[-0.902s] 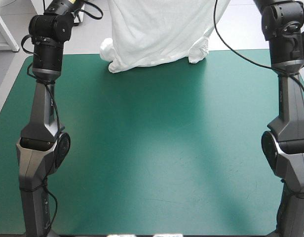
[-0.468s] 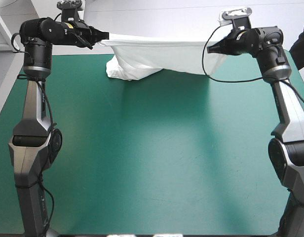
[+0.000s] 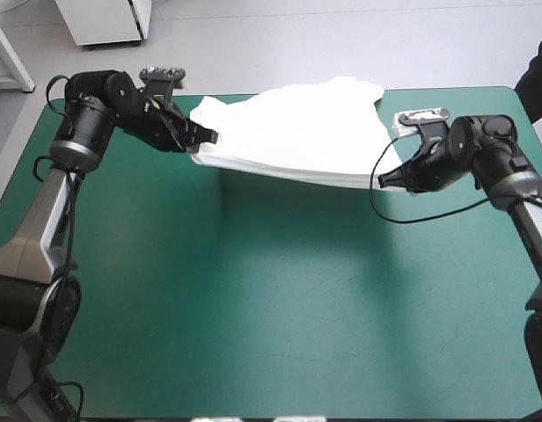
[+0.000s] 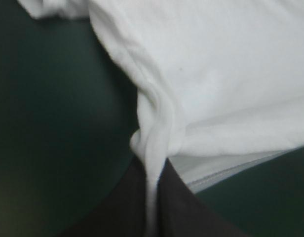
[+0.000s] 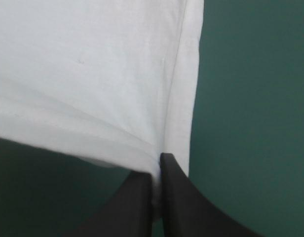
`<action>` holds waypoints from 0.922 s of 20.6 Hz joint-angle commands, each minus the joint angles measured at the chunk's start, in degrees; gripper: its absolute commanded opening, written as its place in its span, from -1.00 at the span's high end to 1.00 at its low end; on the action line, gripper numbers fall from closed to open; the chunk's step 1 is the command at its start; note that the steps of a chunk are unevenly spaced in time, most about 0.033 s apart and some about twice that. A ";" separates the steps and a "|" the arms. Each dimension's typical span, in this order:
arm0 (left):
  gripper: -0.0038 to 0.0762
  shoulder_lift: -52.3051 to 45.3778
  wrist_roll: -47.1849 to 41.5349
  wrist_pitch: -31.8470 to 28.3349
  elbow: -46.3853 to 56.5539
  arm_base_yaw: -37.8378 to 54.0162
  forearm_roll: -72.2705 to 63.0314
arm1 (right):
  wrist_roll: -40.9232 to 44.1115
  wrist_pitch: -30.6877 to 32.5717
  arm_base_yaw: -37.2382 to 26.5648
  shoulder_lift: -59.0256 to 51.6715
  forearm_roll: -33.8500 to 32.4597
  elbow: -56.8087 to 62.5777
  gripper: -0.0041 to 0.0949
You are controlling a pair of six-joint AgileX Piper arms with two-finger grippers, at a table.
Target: Fold the cloth
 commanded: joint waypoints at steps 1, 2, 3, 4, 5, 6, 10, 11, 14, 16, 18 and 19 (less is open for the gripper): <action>0.93 -10.99 -1.48 1.52 12.03 -1.83 3.02 | -0.19 -0.16 1.88 -7.30 0.76 5.02 0.95; 0.93 -14.61 -2.38 0.72 18.58 -2.51 4.80 | -0.19 0.77 2.93 -8.92 0.44 7.44 0.95; 0.93 -17.30 -2.49 -0.18 23.41 -2.92 5.83 | -0.19 1.82 4.10 -10.39 0.23 9.81 0.95; 0.93 -21.15 -3.48 -1.87 30.76 -3.18 6.64 | -0.19 2.89 5.78 -12.28 0.23 12.80 0.95; 0.93 -23.15 -3.60 -2.82 34.09 -3.18 6.49 | -0.16 3.20 6.72 -13.05 0.23 14.41 0.95; 0.93 -26.18 -4.17 -4.21 38.27 -3.18 6.49 | 0.20 4.33 8.28 -13.94 0.23 16.63 0.95; 0.93 -35.40 -5.82 -6.44 53.28 -3.18 6.20 | 2.46 6.72 12.80 -15.98 0.23 26.35 0.94; 0.93 -36.89 -6.50 -6.44 56.11 -3.18 5.89 | 2.45 6.39 13.85 -16.48 0.23 28.67 0.94; 0.93 -41.21 -6.36 -6.45 62.97 -3.18 0.81 | 3.41 6.15 16.54 -18.52 0.62 34.01 0.94; 0.93 -43.49 -6.48 -6.34 65.75 -3.18 -0.01 | 4.73 5.99 17.72 -20.27 0.84 36.93 0.94; 0.93 -45.29 -6.48 -6.34 67.73 -3.18 -1.71 | 4.73 5.99 17.81 -21.93 1.31 38.90 0.94; 0.93 -45.90 -6.36 -6.34 68.34 -3.18 -2.02 | 4.77 5.82 17.81 -22.43 1.50 39.52 0.94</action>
